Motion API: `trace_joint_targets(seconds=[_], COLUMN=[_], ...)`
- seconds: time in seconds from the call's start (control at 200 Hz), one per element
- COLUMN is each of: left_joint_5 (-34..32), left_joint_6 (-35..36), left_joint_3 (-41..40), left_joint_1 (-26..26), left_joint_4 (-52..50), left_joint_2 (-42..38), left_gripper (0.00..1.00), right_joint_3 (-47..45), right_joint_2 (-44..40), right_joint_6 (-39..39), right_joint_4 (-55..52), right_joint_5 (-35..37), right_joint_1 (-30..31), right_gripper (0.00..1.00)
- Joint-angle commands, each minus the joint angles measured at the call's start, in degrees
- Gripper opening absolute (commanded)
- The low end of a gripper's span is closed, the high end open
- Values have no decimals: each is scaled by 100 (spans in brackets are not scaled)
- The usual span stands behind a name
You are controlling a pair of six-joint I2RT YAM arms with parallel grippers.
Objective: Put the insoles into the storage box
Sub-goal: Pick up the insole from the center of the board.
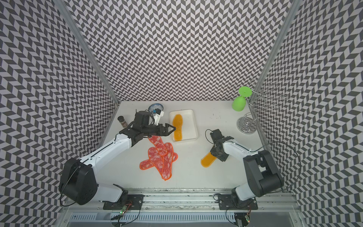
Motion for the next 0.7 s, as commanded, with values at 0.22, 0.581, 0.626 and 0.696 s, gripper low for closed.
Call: trace_joint_targets(seconds=[0.22, 0.581, 0.626, 0.696], left_joint_5=[156, 166, 168, 174], left_joint_6=[79, 124, 138, 150], left_joint_3=[110, 118, 135, 161], left_joint_1=[-65, -153, -159, -168], left_joint_4=[74, -49, -59, -89], left_joint_2=[36, 38, 36, 47], left_gripper=[100, 100, 100, 100], right_joint_3=[-530, -673, -603, -485], right_joint_2=[647, 264, 106, -222], right_joint_6=[-31, -261, -327, -469], right_joint_4=[739, 1020, 896, 707], right_joint_5=[-288, -221, -91, 85], right_joint_1=[-228, -270, -270, -270], right_gripper=[29, 0, 0, 0])
